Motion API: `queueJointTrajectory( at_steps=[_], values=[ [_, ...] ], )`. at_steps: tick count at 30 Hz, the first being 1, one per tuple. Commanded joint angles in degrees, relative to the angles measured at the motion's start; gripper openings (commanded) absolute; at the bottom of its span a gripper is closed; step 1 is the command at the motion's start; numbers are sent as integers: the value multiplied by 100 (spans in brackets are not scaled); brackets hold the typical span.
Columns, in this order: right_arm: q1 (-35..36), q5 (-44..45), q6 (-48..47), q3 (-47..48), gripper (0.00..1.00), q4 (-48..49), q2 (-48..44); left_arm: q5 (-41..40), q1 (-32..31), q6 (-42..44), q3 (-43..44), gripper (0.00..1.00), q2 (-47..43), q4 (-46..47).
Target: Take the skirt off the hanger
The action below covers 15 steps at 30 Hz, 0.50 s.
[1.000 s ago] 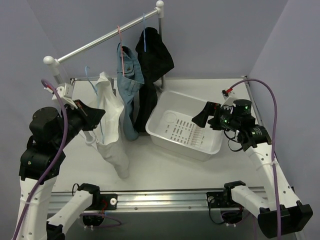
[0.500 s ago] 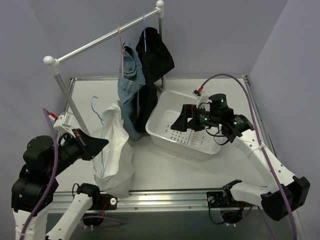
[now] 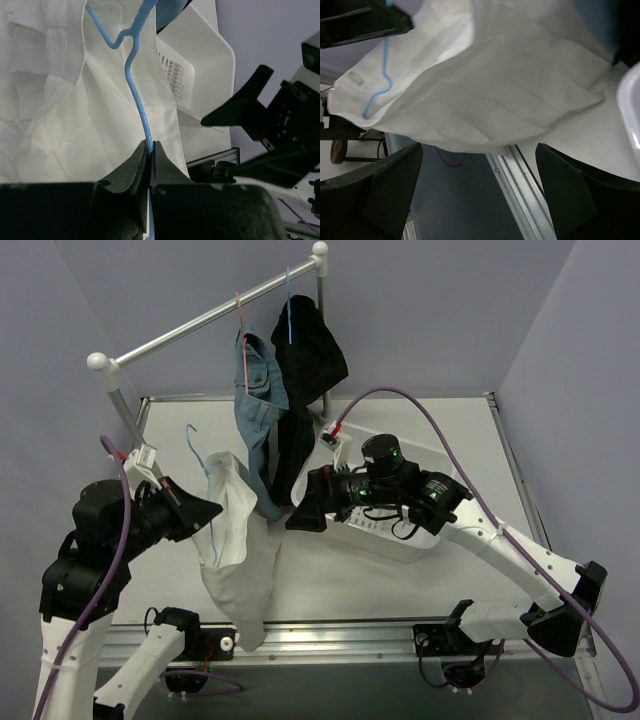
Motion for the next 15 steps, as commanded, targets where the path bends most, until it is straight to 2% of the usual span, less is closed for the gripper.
queueJointTrajectory(
  at_steps=[1,4,7,15],
  values=[
    [418,208,311,716,91,-88,205,-519,-6,-175,614,2,294,465],
    [814,820,426,1419,90,-722,382,-914,-6,26,956,2,575,527],
    [999,929,689,1886,91,-987,461,-1274,-6,316,1142,2,830,623],
    [1342,929,760,2141,97,-838,759,-1942,-15,405,484,2,778,1449]
  ],
)
